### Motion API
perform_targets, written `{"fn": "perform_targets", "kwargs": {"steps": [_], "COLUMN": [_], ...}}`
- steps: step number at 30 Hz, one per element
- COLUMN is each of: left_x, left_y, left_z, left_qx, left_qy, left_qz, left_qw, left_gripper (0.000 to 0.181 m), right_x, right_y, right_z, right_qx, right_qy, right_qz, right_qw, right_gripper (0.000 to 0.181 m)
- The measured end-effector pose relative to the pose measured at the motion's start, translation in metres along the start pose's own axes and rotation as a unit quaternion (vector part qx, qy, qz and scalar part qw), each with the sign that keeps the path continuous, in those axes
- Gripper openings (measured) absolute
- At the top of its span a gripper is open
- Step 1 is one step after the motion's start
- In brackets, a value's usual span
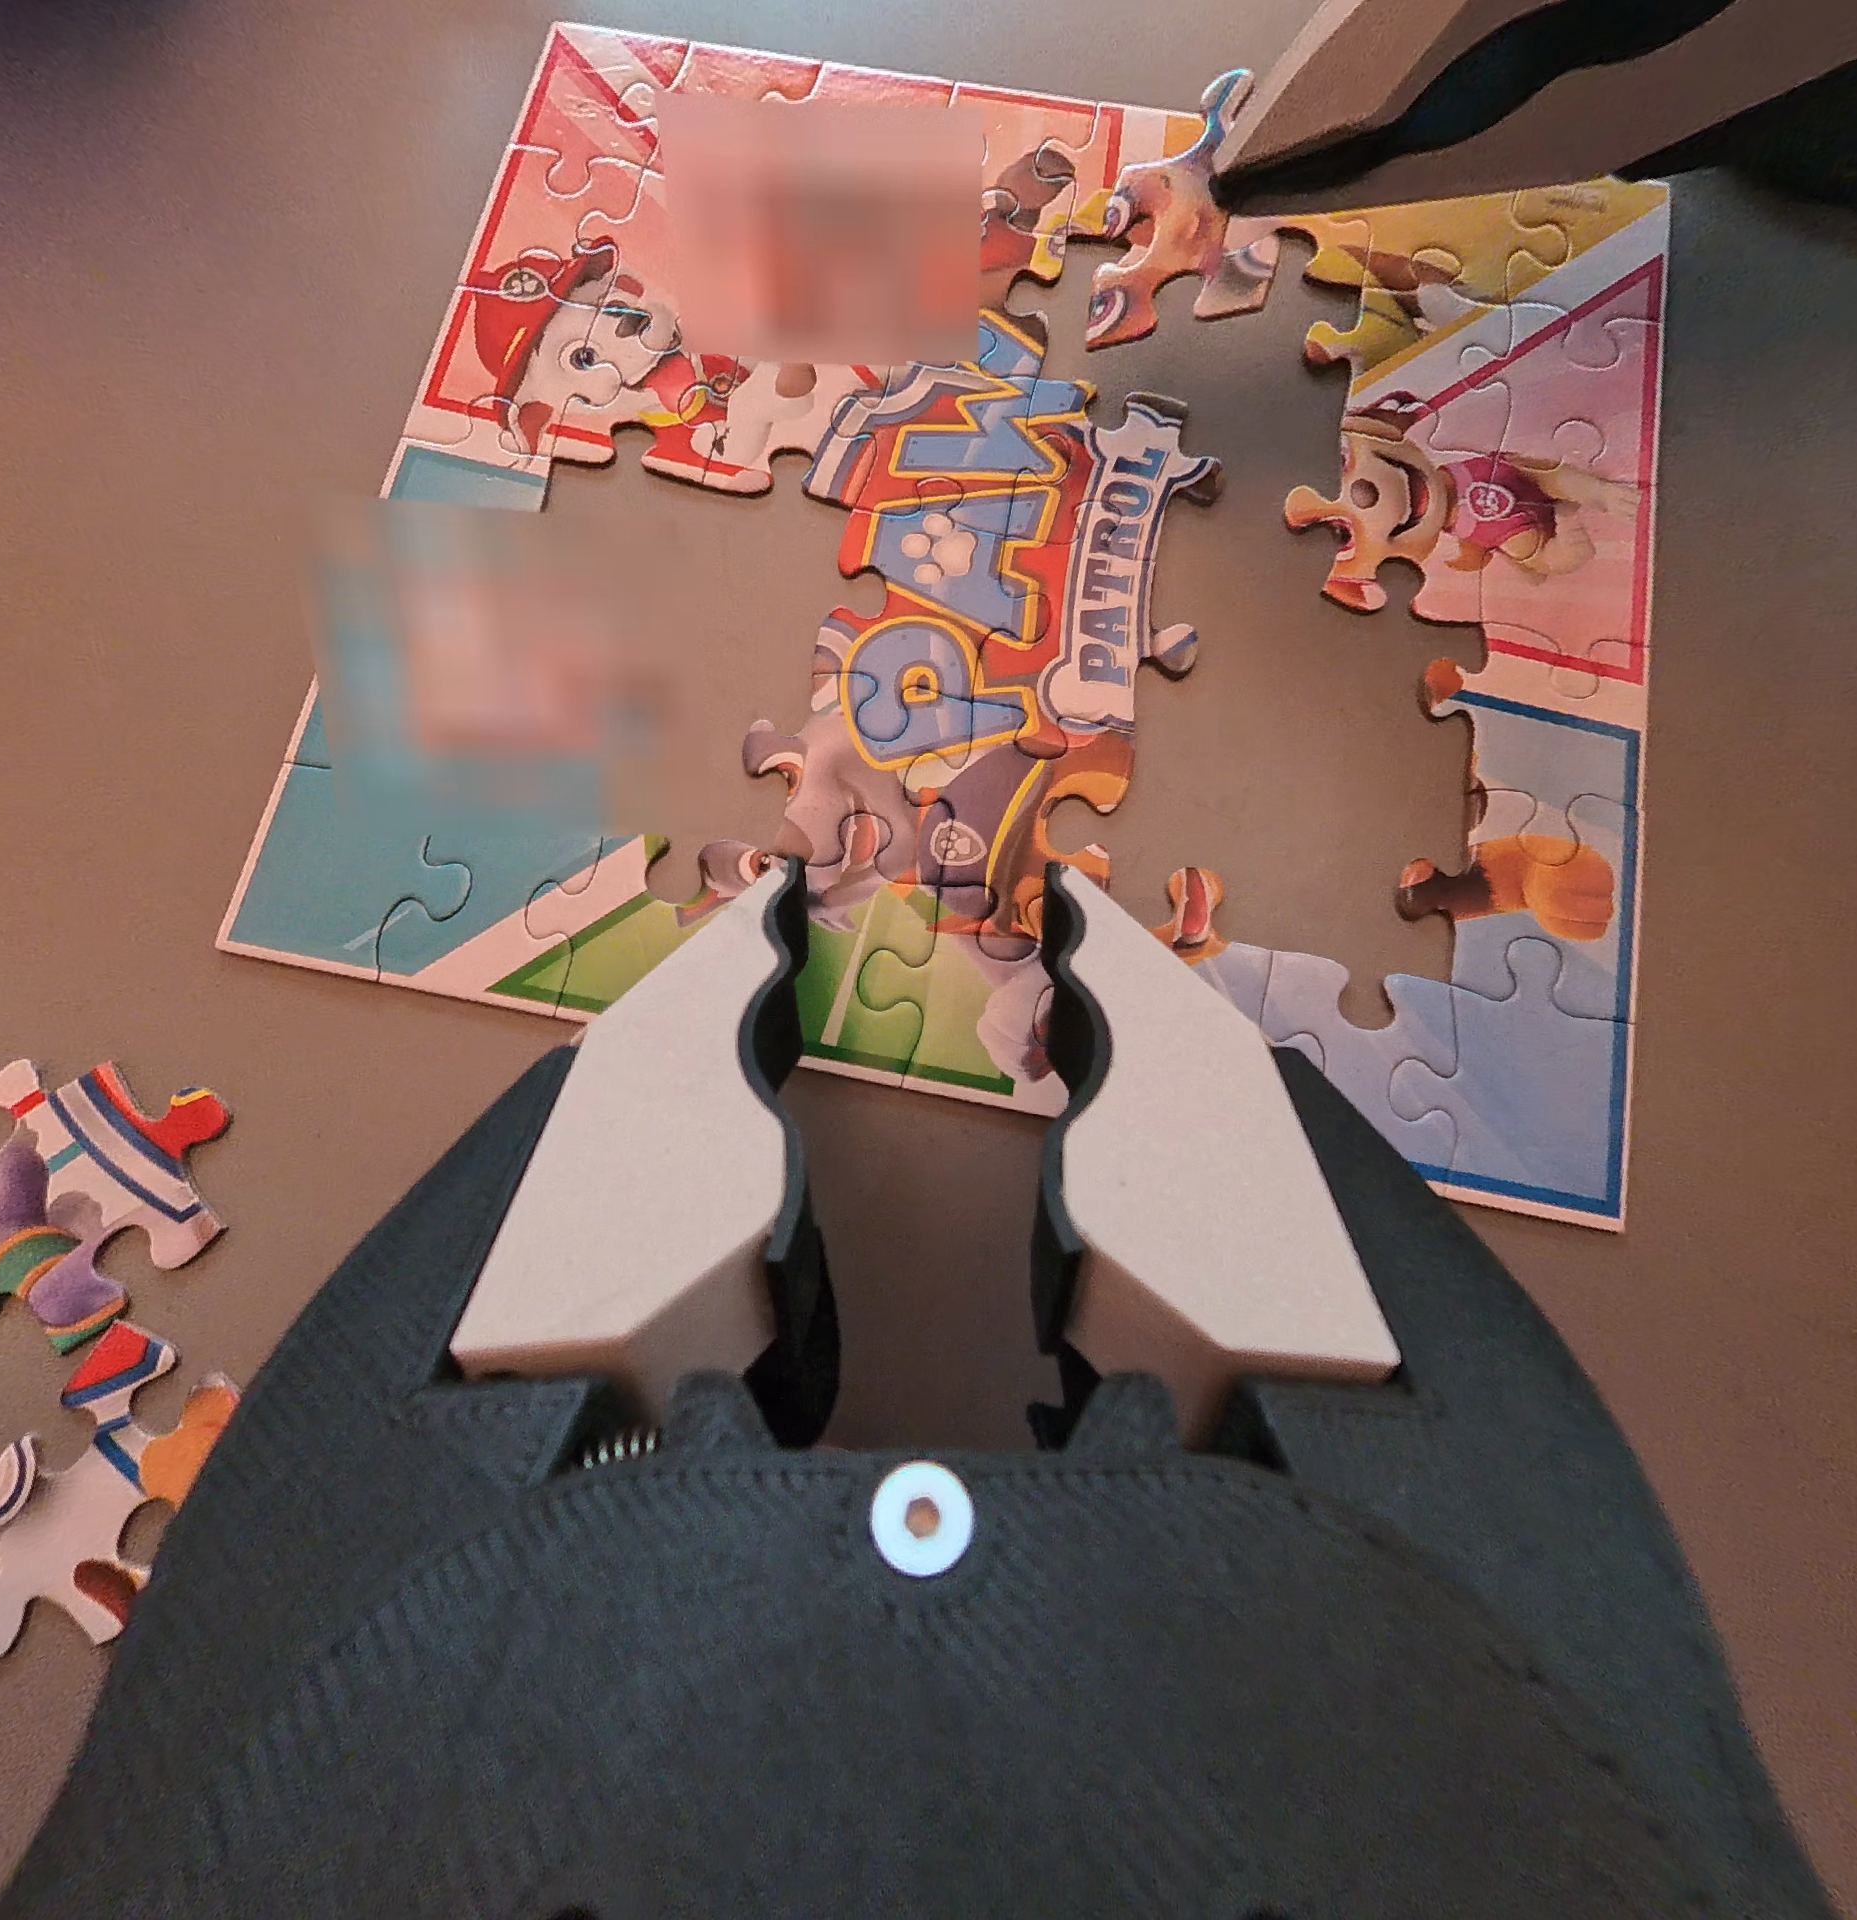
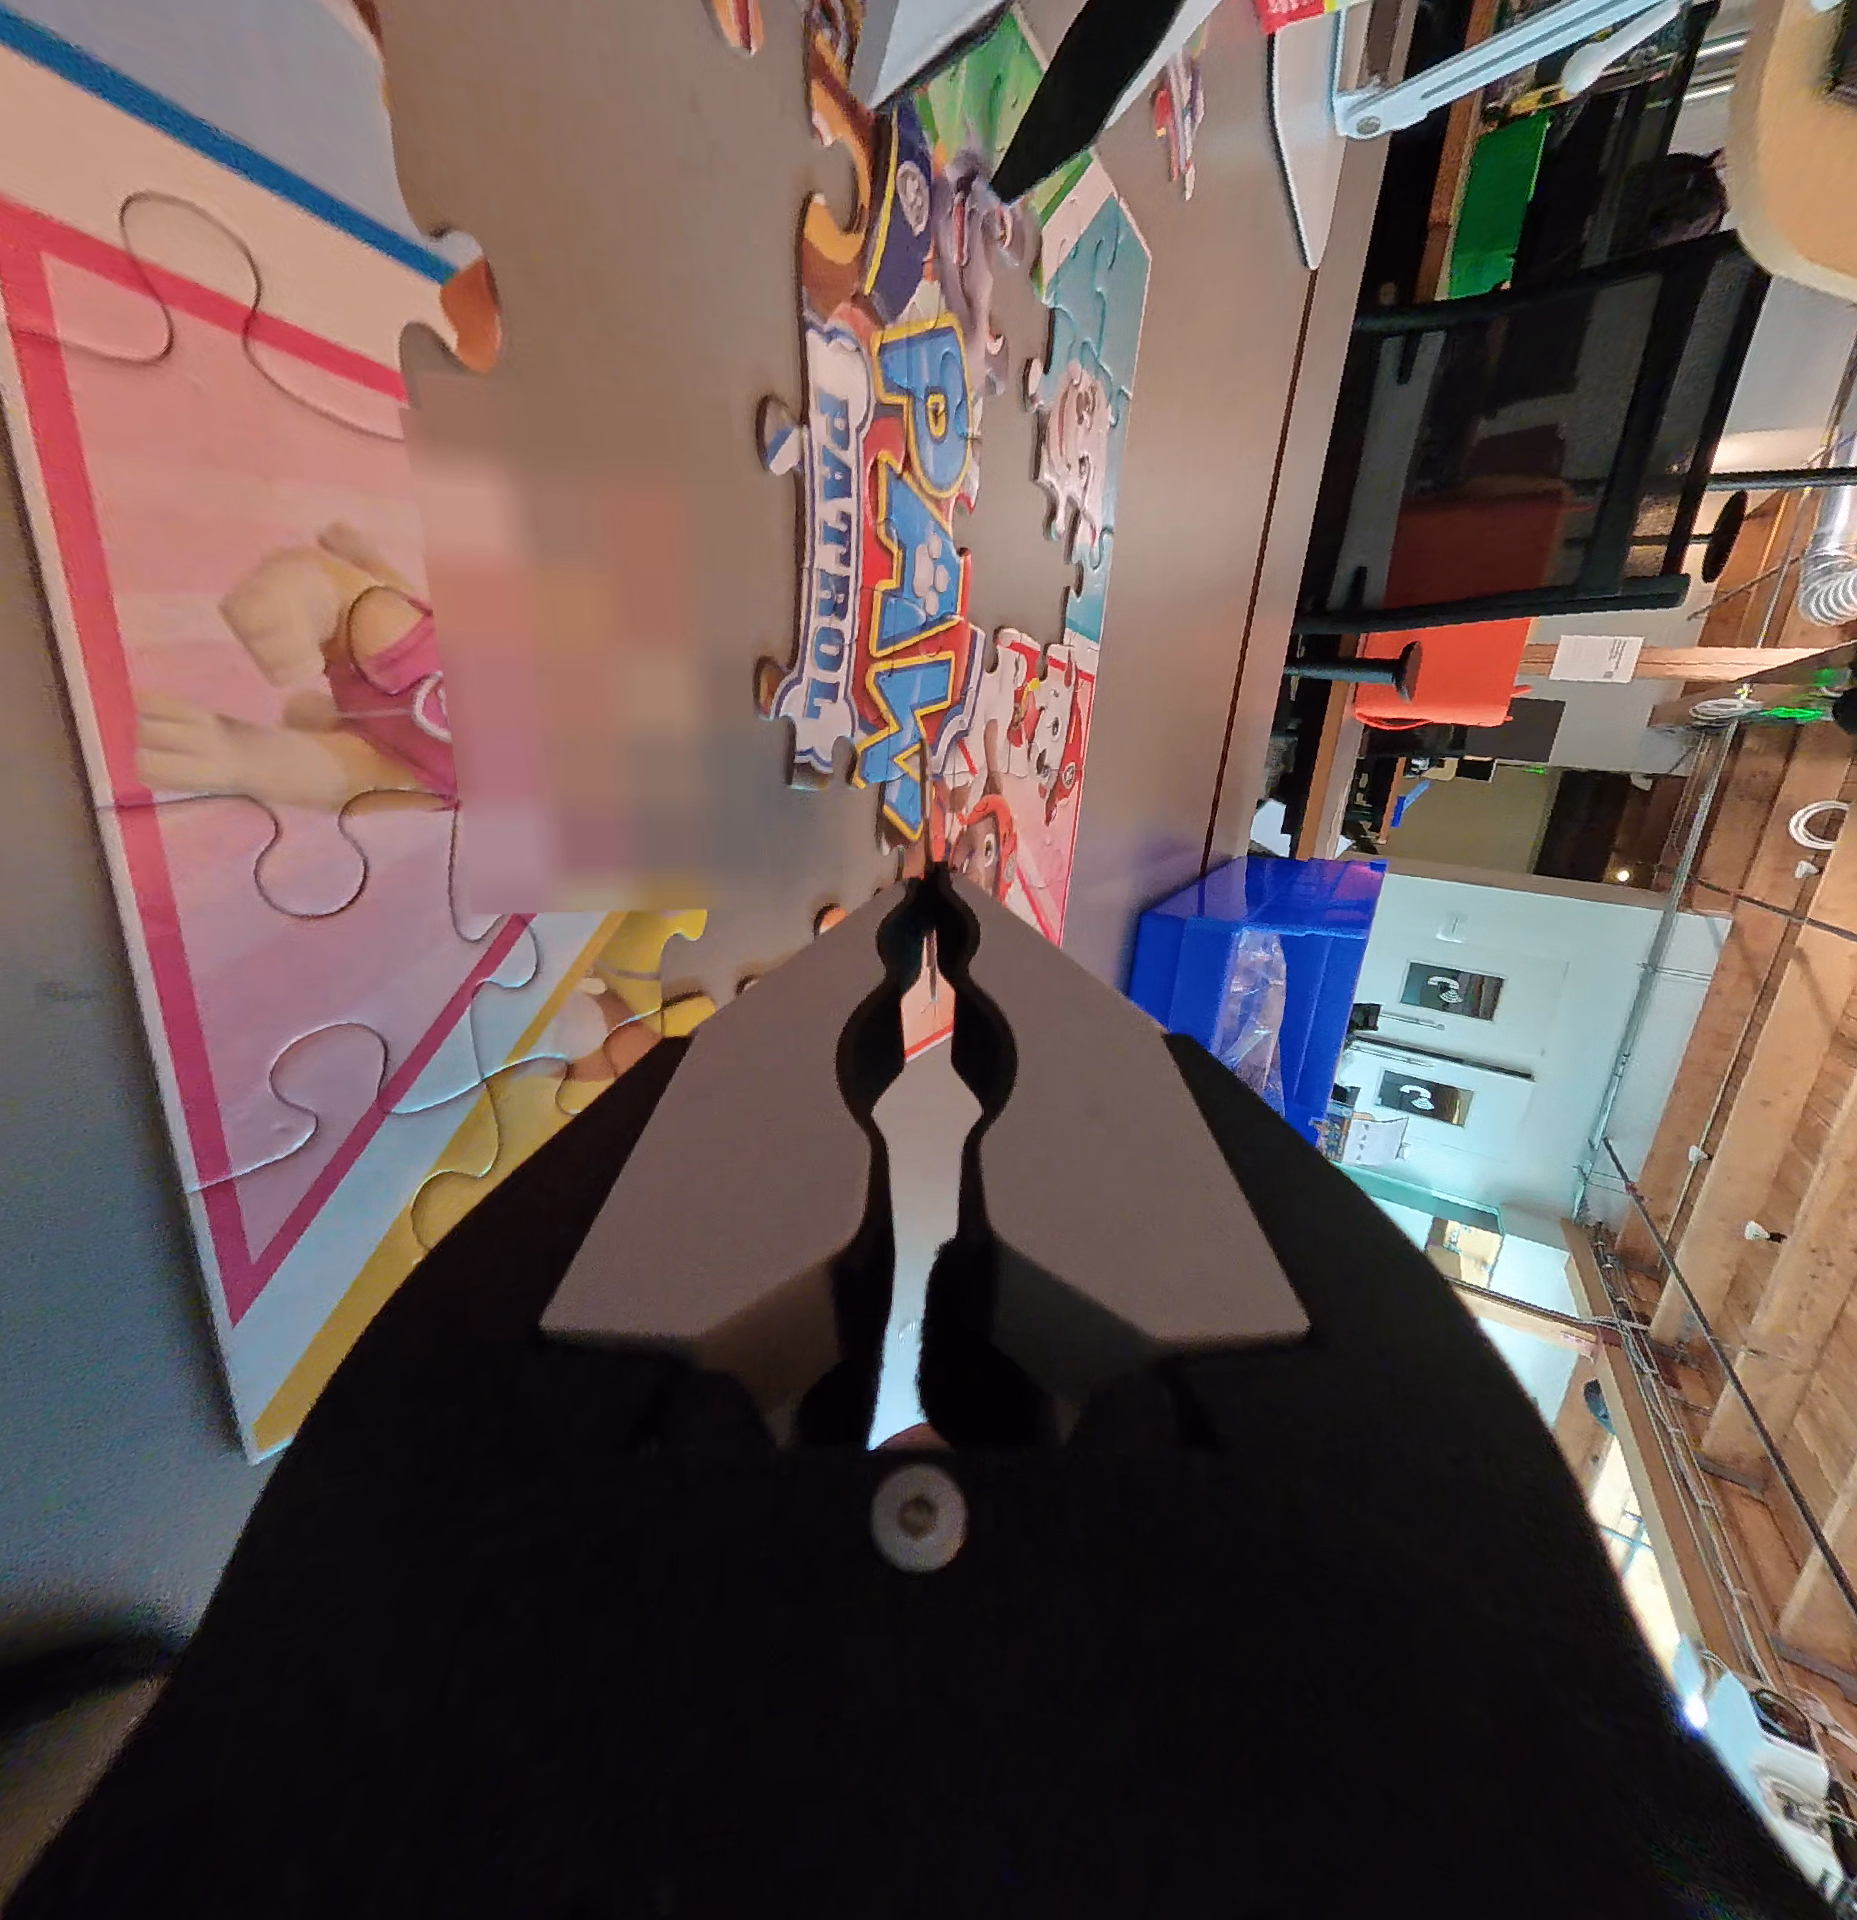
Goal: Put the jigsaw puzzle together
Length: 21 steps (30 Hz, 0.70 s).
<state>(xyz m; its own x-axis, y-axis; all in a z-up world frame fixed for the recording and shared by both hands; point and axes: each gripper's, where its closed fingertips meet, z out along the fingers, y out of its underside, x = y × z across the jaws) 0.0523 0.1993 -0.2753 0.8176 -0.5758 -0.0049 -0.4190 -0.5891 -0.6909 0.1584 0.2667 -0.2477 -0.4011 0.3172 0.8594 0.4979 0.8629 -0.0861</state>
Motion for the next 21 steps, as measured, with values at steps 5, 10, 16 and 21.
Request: {"fn": "perform_targets", "kwargs": {"steps": [5,10,16,21], "left_x": [-0.004,-0.012,0.013,0.037], "left_y": [0.004,0.005,-0.028,-0.061], "left_z": [-0.004,-0.012,-0.028,-0.05], "left_qx": [-0.007,0.0,0.105,0.212], "left_qy": [-0.002,-0.012,0.101,0.256], "left_qz": [-0.004,-0.012,-0.088,-0.185], "left_qw": [1.0,1.0,0.985,0.925], "left_gripper": [0.046,0.047,0.046,0.041], "right_x": [0.012,0.02,0.046,0.058], "right_y": [-0.015,-0.028,-0.058,-0.087], "right_z": [0.002,0.009,0.002,-0.008], "right_qx": [0.011,0.022,0.034,0.05], "right_qy": [0.009,0.014,0.115,0.189], "right_qz": [-0.008,-0.011,-0.066,-0.127], "right_qw": [1.0,1.0,0.991,0.973], "right_gripper": [0.0,0.0,0.0,0.0]}}
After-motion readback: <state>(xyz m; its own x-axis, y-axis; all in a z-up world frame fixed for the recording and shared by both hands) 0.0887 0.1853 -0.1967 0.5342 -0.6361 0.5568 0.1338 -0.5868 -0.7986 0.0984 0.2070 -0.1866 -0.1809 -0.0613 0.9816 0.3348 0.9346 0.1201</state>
